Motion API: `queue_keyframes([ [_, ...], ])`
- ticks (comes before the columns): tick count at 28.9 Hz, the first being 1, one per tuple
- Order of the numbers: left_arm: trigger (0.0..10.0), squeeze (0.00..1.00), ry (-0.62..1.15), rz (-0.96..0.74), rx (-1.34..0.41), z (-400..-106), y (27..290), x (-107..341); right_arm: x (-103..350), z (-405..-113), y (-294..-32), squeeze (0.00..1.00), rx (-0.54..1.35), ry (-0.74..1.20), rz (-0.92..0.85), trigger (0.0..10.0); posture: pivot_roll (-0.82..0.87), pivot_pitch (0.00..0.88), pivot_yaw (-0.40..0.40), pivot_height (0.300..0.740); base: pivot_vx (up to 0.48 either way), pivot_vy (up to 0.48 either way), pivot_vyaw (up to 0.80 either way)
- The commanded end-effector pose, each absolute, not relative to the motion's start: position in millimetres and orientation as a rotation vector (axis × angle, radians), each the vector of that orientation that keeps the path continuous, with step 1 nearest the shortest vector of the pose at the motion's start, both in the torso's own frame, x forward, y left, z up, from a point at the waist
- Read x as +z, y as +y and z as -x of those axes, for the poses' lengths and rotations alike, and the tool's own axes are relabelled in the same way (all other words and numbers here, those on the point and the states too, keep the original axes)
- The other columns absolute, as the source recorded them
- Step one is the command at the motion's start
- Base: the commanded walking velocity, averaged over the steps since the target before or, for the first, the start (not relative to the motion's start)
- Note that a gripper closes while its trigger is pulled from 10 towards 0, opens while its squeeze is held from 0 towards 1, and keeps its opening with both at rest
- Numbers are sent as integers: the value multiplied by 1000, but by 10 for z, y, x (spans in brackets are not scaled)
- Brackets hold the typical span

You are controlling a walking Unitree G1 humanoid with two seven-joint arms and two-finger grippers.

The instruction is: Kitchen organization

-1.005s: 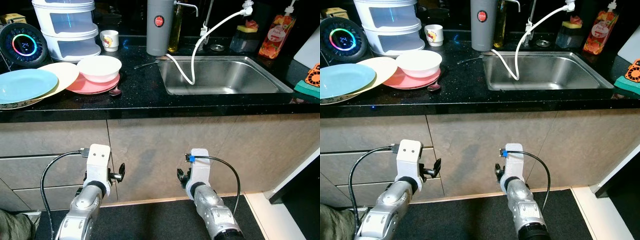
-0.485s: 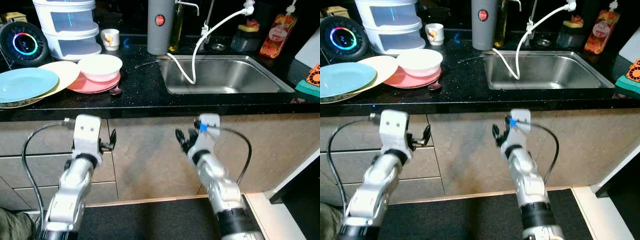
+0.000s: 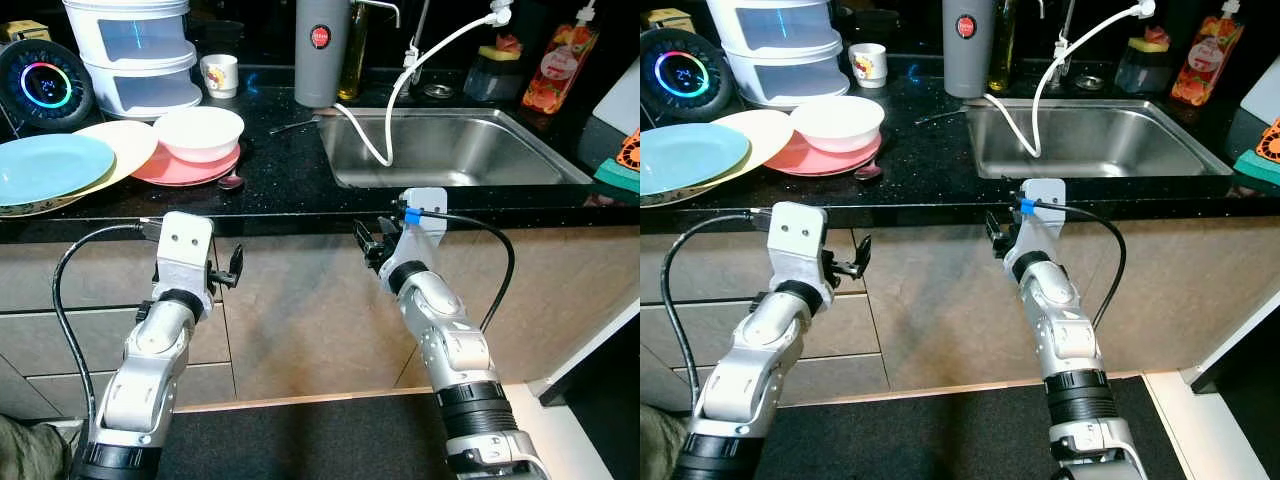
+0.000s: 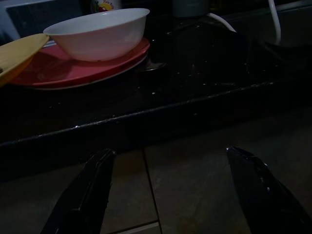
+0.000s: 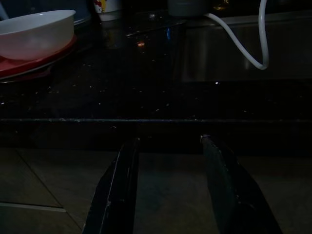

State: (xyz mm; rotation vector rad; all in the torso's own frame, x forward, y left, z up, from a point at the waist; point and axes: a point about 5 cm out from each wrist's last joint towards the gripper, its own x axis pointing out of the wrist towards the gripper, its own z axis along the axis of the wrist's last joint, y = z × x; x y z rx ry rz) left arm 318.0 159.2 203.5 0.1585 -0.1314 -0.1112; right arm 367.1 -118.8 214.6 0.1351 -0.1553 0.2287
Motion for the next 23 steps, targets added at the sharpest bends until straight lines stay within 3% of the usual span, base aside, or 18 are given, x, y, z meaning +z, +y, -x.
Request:
queue_keyframes([
  [1, 10000, 0, -127, -157, -118, -3176, 1595, 2053, 2124, -3663, -1202, 0, 219, -142, -153, 10000, 11, 108, -15, 740, 0, 0, 0],
  [13, 10000, 0, -186, -169, -118, -3194, 1592, 2188, 2066, -3629, -1227, 0, 170, -148, -162, 10000, 14, 109, -8, 740, 0, 0, 0],
  [23, 10000, 0, -243, -171, -83, -3189, 1729, 2228, 2017, -3611, -1457, 0, 49, -173, -130, 10000, 33, 87, 34, 740, 0, 0, 0],
])
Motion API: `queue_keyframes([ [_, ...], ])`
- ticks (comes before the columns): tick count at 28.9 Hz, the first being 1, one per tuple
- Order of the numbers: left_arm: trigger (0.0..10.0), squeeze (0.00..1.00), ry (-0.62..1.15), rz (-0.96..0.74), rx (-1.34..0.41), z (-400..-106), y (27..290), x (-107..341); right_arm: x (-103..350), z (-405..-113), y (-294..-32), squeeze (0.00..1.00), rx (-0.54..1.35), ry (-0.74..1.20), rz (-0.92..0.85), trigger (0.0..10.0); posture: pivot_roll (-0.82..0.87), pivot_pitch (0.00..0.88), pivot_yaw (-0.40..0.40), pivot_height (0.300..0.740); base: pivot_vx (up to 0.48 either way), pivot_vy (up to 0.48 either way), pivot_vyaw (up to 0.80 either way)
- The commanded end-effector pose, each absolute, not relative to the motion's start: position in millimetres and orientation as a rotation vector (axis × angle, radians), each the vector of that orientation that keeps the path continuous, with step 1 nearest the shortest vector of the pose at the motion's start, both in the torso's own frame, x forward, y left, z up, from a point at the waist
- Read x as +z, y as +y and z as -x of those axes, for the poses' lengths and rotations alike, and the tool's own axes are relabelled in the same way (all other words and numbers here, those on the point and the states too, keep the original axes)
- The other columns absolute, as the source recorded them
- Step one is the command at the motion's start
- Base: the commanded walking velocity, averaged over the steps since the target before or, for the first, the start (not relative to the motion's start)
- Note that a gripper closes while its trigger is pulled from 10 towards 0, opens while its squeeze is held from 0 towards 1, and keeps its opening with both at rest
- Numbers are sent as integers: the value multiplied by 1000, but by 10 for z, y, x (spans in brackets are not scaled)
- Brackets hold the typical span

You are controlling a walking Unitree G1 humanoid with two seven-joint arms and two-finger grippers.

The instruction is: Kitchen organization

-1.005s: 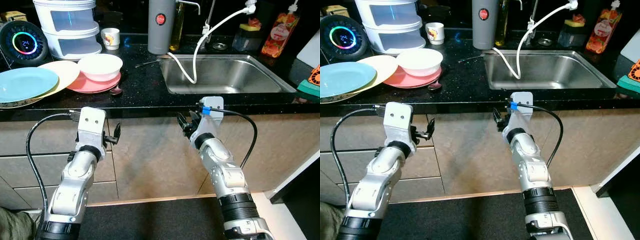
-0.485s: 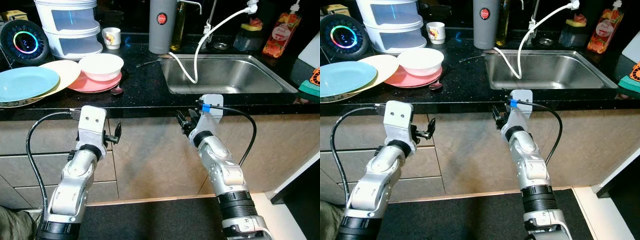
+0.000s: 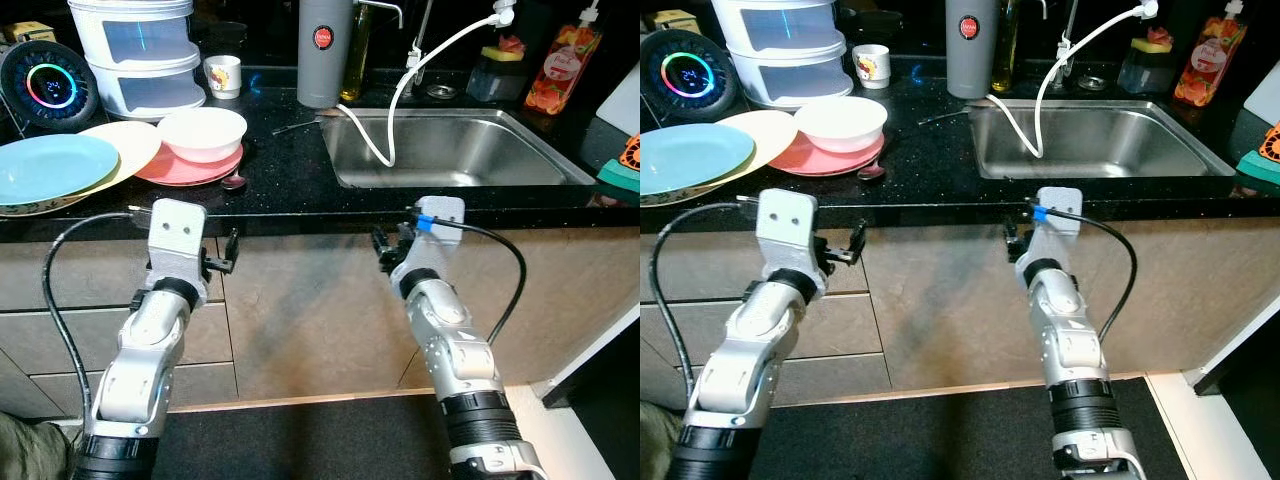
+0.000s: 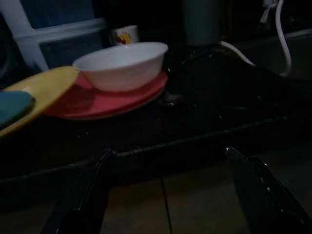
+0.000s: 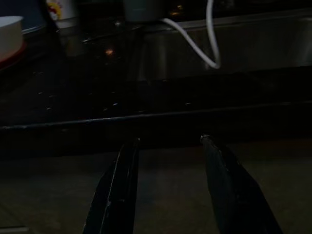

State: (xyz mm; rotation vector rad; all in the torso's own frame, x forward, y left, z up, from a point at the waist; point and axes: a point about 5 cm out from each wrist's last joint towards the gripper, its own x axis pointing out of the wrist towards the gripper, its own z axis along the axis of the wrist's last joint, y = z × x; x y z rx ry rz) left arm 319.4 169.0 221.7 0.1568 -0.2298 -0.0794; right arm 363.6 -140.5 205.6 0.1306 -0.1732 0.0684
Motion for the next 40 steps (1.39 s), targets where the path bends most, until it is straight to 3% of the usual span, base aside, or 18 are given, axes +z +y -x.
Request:
queue_keyframes([
  [1, 10000, 0, -240, -174, -86, -3190, 1740, 2212, 2008, -3607, -1460, 0, 49, -172, -128, 10000, 33, 87, 34, 740, 0, 0, 0],
  [26, 10000, 0, -211, -153, -62, -3212, 1809, 2151, 1979, -3625, -1370, 0, 84, -170, -99, 10000, 27, 72, 18, 740, 0, 0, 0],
  [40, 10000, 0, -223, -148, -68, -3215, 1792, 2171, 1989, -3629, -1383, 0, 83, -171, -103, 10000, 22, 71, 18, 740, 271, 0, 0],
])
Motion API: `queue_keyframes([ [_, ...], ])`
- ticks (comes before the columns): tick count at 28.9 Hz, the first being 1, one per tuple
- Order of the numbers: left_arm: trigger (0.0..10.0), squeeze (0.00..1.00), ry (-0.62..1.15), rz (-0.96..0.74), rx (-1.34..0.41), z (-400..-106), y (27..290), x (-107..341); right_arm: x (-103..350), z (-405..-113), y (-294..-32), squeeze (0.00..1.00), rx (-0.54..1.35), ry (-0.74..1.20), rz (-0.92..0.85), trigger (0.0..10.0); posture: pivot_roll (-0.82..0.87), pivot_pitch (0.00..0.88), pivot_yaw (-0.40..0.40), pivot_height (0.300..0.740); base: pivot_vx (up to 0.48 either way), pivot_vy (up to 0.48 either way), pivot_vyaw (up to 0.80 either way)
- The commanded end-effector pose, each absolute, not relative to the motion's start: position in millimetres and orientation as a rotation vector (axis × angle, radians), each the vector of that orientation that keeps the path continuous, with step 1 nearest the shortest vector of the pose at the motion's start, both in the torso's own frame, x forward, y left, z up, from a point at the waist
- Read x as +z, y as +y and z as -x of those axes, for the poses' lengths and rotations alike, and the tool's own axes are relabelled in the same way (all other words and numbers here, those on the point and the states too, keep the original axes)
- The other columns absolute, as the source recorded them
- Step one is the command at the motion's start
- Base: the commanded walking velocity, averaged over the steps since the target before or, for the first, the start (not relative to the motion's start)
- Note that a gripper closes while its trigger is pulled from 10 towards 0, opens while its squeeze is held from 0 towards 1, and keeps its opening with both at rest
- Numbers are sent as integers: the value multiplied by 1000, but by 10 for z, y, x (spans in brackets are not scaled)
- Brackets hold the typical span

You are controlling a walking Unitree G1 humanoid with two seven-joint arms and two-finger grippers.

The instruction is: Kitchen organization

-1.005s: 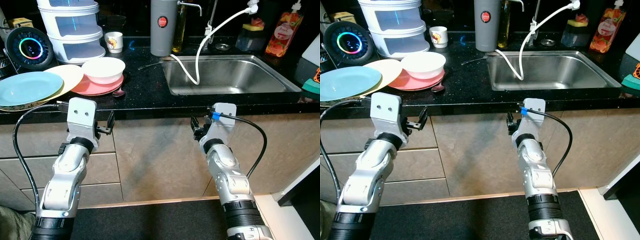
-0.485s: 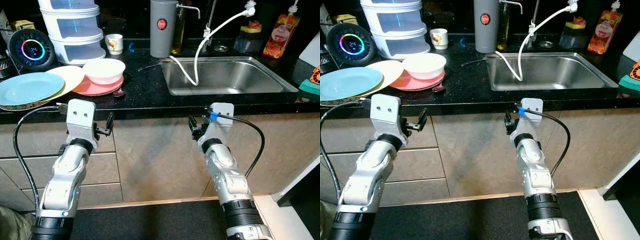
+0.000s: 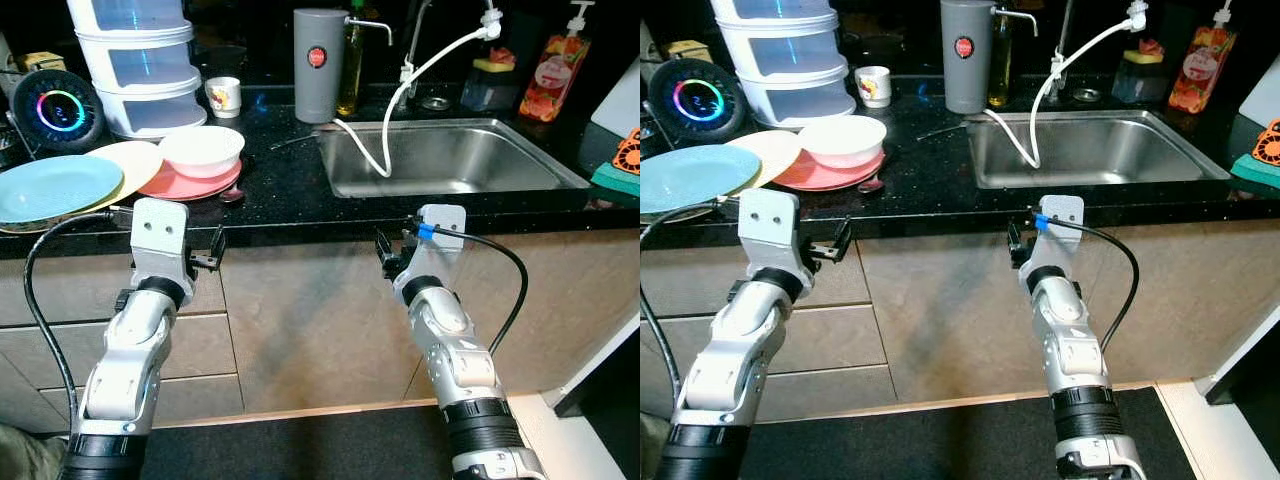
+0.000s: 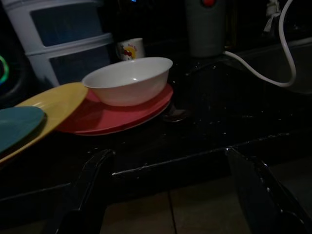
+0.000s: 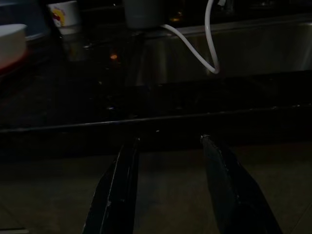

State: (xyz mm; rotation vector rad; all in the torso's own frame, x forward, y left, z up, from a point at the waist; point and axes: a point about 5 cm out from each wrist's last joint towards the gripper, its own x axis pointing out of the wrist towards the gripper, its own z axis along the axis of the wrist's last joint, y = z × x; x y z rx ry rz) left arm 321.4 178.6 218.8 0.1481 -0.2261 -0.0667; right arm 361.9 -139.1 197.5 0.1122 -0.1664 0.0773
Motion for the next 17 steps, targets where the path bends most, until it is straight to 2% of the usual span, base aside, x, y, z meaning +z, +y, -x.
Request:
queue_keyframes([
  [1, 10000, 0, -224, -148, -67, -3213, 1792, 2172, 1991, -3630, -1383, 0, 84, -172, -103, 10000, 22, 71, 18, 740, 285, 0, 0],
  [17, 10000, 0, -230, -160, -76, -3211, 1792, 2187, 1991, -3632, -1375, 0, 83, -172, -111, 10000, 25, 75, 20, 740, 284, 0, 0],
])
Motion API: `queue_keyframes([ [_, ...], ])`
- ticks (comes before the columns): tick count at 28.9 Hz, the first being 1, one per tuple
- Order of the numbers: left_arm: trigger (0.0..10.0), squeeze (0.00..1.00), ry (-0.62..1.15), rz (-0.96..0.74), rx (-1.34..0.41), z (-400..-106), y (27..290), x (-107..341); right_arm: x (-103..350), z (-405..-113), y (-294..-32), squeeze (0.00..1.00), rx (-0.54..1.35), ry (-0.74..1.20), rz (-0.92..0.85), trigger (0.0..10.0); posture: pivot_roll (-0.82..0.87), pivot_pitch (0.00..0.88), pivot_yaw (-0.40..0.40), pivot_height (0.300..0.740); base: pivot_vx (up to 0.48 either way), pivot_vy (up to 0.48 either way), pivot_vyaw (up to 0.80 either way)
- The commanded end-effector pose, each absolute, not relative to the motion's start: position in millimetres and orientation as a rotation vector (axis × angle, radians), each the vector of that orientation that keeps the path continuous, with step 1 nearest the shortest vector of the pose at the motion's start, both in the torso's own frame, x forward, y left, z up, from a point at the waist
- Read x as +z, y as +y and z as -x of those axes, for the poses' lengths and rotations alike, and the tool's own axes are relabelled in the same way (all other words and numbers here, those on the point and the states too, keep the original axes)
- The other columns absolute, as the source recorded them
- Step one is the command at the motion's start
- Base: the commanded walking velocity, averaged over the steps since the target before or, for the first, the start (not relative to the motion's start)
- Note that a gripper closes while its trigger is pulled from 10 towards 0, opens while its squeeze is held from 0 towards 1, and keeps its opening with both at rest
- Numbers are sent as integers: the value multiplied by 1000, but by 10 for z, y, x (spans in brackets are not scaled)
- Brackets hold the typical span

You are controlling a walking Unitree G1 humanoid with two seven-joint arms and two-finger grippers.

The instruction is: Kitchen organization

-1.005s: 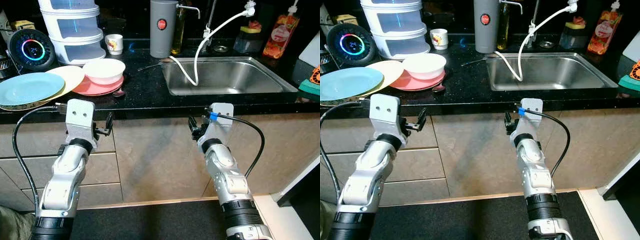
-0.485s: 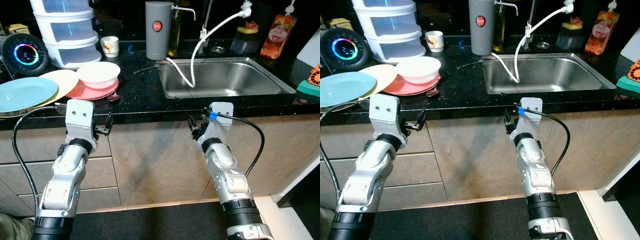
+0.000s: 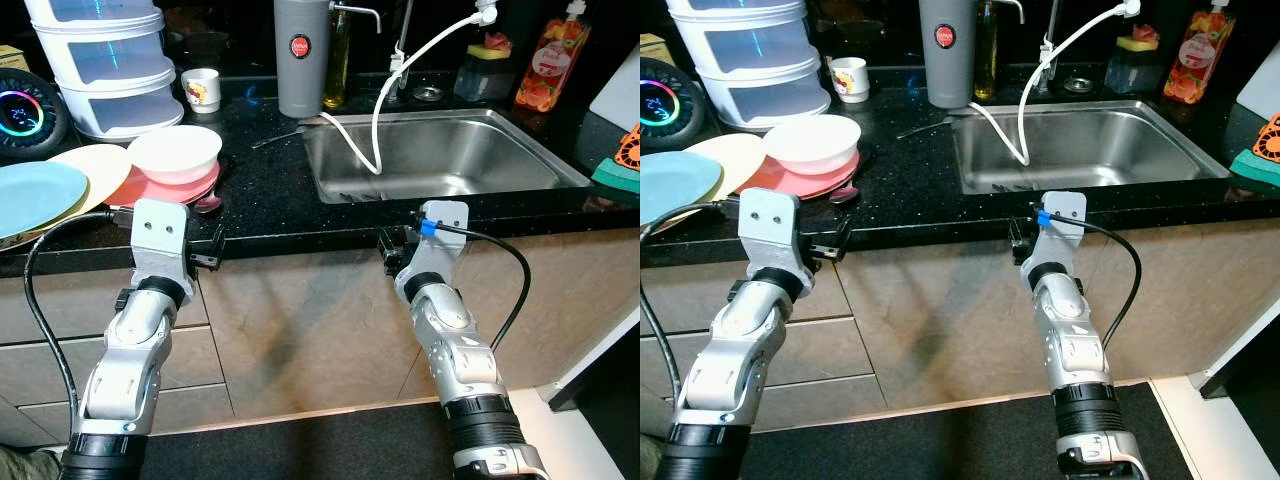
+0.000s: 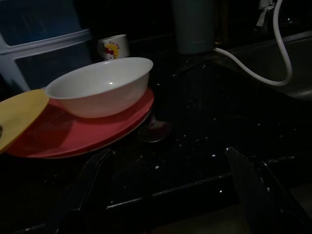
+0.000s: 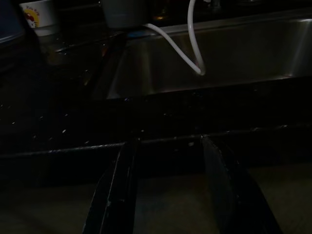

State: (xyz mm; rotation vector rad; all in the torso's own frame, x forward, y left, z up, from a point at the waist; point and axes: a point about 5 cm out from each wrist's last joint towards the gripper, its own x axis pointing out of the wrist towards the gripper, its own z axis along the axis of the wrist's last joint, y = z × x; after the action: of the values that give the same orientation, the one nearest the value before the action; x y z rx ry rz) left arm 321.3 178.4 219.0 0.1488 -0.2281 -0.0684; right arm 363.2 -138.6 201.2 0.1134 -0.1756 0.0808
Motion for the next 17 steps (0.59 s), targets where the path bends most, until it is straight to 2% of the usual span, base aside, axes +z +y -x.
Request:
queue_keyframes([
  [1, 10000, 0, -231, -160, -77, -3211, 1792, 2189, 1991, -3633, -1374, 0, 83, -172, -111, 10000, 25, 75, 19, 740, 289, 0, 0],
  [17, 10000, 0, -239, -155, -85, -3205, 1775, 2196, 1990, -3637, -1358, 0, 94, -171, -112, 10000, 23, 66, 19, 740, 309, 0, 0],
])
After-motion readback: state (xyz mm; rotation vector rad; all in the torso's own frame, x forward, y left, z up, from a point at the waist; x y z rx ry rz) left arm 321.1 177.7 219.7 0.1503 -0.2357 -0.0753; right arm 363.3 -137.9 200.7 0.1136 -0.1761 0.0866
